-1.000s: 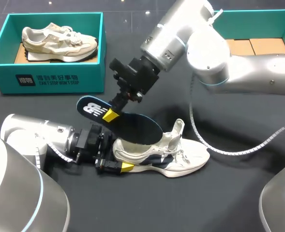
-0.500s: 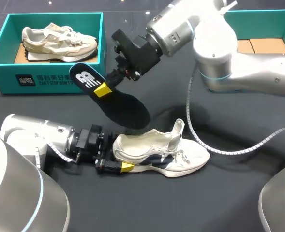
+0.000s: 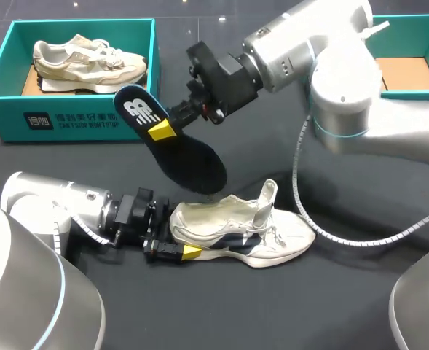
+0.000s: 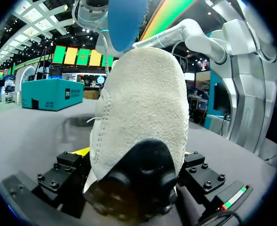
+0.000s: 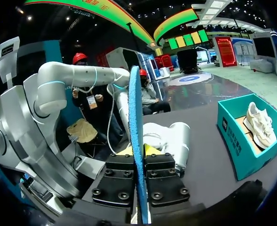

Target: Take the shoe out of the shoebox, open the shoe tongue, remove and reinsert the insole, then place the shoe into the shoebox

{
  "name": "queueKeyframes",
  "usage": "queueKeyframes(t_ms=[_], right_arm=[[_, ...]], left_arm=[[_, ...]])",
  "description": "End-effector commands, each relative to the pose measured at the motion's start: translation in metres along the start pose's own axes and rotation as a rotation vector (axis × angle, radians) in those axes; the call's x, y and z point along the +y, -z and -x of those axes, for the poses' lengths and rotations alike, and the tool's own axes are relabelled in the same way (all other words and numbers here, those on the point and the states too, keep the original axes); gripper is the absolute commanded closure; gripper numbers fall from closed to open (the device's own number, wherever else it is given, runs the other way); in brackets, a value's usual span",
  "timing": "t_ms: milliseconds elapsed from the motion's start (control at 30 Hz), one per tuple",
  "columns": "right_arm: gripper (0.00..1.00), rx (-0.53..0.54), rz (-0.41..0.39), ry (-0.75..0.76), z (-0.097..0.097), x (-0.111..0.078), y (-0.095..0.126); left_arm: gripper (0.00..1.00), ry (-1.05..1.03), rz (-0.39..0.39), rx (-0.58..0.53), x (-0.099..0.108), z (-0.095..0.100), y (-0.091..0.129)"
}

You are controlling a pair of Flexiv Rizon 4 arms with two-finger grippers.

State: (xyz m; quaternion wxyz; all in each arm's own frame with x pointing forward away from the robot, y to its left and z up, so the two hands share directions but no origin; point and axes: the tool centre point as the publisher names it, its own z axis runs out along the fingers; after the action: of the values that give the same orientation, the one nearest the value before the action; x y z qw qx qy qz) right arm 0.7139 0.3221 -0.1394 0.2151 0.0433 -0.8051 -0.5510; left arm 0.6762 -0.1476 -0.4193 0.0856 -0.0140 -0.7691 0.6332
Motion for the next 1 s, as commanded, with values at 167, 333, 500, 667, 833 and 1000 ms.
queueKeyframes(t_ms=[167, 333, 500, 667, 833, 1000], right_arm=[[1.00, -0.029, 0.029, -0.011, -0.046, 0.031, 0.053], [1.00, 0.027, 0.182, -0.018, -0.073, 0.030, 0.095], [1.00, 0.027, 0.182, -0.018, -0.073, 0.030, 0.095], [1.00, 0.027, 0.182, -0.018, -0.073, 0.030, 0.095], [1.00, -0.074, 0.189, -0.061, -0.086, 0.038, 0.115], [1.00, -0.233, 0.251, -0.109, -0.120, 0.044, 0.147]], left_arm=[[1.00, 0.000, 0.000, -0.001, 0.002, 0.002, 0.000], [1.00, 0.000, 0.000, -0.001, 0.002, 0.002, 0.000], [1.00, 0.000, 0.000, -0.001, 0.002, 0.002, 0.000], [1.00, 0.000, 0.000, -0.001, 0.002, 0.002, 0.000], [1.00, 0.000, 0.000, -0.001, 0.002, 0.002, 0.000], [1.00, 0.000, 0.000, -0.001, 0.002, 0.002, 0.000]])
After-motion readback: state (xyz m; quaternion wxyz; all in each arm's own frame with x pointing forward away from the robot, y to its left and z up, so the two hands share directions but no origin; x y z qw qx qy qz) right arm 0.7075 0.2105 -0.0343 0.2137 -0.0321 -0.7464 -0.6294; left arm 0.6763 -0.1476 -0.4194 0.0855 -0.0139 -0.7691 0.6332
